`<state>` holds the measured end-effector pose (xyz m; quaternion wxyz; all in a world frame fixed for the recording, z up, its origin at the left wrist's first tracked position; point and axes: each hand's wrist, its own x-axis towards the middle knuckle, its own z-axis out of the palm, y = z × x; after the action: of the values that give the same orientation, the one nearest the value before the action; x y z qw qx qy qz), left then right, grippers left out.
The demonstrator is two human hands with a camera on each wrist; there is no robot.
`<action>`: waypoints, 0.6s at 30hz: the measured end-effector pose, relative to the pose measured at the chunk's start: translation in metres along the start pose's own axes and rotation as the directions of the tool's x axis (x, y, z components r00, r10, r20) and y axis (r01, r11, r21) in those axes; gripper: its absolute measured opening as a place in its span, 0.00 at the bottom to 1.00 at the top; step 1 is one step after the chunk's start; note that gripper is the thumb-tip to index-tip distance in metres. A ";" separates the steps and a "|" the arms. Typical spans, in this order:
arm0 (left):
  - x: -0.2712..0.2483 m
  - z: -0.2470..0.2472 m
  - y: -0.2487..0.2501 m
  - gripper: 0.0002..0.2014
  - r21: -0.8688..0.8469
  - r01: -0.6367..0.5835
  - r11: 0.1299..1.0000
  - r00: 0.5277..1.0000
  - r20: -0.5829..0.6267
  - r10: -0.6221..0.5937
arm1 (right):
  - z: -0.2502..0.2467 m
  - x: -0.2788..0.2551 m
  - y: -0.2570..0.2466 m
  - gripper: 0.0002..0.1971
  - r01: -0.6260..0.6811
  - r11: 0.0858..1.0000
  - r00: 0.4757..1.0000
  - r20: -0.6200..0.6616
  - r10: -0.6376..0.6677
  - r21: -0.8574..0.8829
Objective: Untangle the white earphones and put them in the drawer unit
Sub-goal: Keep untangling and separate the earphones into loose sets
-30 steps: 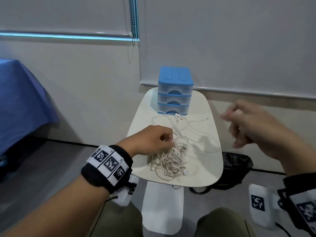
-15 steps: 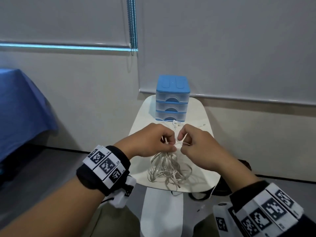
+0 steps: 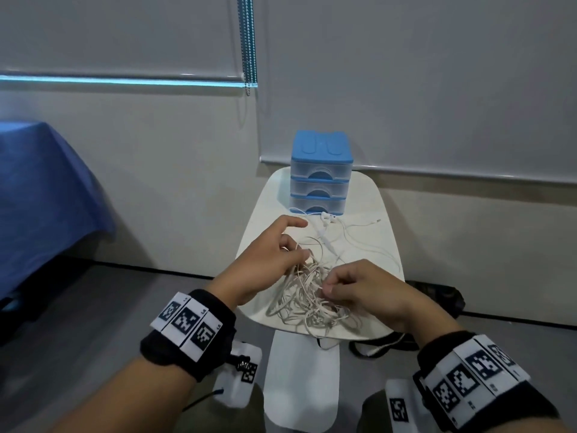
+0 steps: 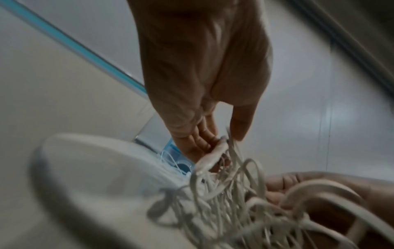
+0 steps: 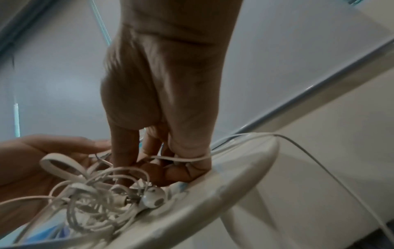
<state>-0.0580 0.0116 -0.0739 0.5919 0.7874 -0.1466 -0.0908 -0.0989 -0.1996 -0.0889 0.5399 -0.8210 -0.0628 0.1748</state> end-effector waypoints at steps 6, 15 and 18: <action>-0.002 0.002 -0.003 0.13 -0.203 0.107 0.973 0.984 -0.115 -0.132 | 0.008 0.012 -0.001 0.03 -0.034 0.998 0.999 -0.006 0.034 0.049; -0.007 0.000 -0.009 0.08 0.005 0.262 0.965 0.962 0.071 -0.262 | 0.003 0.014 0.000 0.04 -0.098 0.988 0.995 -0.007 0.099 0.118; -0.004 0.005 -0.008 0.09 -0.007 0.279 0.960 0.958 0.066 -0.278 | 0.004 0.015 -0.001 0.05 -0.105 0.989 0.994 -0.014 0.107 0.104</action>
<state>-0.0622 0.0102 -0.0827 0.5745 0.7920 -0.0529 -0.1997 -0.0859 -0.1914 -0.0929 0.5721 -0.7958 -0.0046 0.1984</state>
